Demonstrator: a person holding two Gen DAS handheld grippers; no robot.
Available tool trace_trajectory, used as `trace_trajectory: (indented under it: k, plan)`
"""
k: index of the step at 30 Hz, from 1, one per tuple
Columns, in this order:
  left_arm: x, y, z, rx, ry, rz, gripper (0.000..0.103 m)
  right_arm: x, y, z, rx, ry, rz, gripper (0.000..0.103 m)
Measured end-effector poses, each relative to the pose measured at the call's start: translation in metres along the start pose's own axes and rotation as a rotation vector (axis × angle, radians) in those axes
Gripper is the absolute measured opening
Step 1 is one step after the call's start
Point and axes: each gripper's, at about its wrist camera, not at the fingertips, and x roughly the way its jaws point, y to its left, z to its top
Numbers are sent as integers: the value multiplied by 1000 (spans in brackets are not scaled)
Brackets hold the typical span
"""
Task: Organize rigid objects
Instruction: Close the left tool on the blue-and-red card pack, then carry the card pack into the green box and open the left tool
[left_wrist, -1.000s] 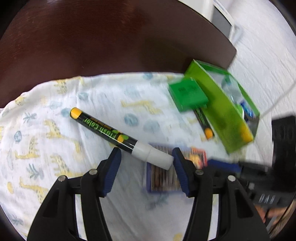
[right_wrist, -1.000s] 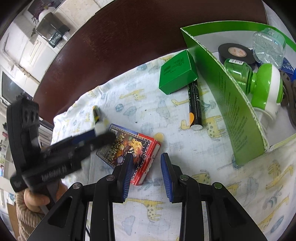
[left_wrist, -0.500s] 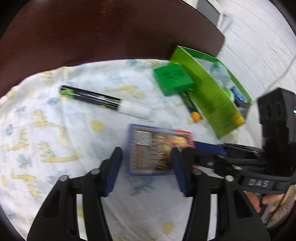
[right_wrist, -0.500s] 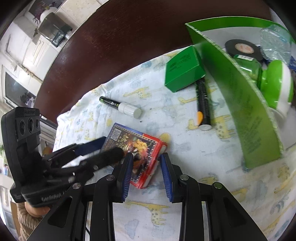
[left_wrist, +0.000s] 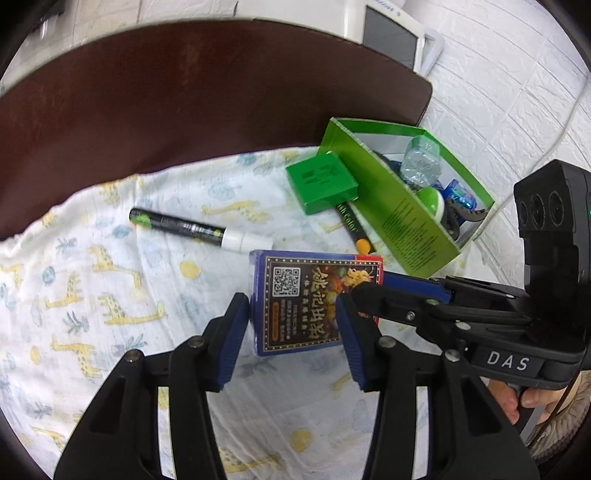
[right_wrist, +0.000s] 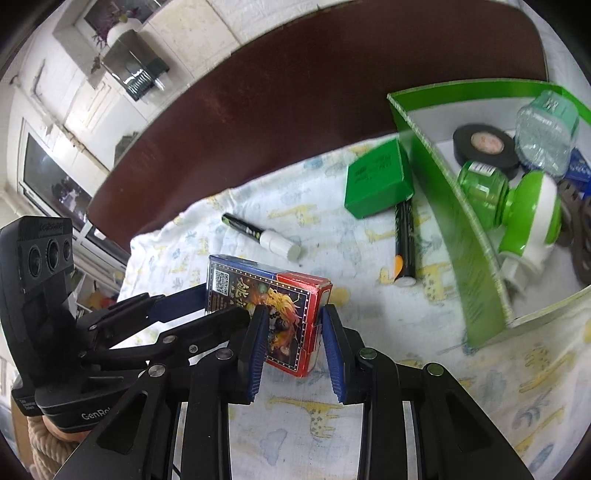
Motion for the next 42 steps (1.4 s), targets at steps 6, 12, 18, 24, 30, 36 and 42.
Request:
trace_trajectory:
  k: [6,12,18,24,30,36,42]
  plan:
    - [-11,-30,19,75,-51,14,46,-31,-8,9,0,-77,0,32]
    - [-10,-64,38,140,-78,19,46,-66,-26,18,16,-163,5,32]
    - [-1,-98,59,193,-82,1,46,-97,-55,29,40,-236,-9,32]
    - [24,-131,75,226,-63,-36,46,-118,-92,31,89,-278,-37,32]
    - [51,-158,82,241,-27,-58,46,-126,-125,32,131,-292,-67,32]
    - [72,-174,86,252,7,-69,46,-127,-152,33,167,-297,-74,32]
    - [87,-190,89,292,28,-47,47,-132,-161,36,155,-322,-122,32]
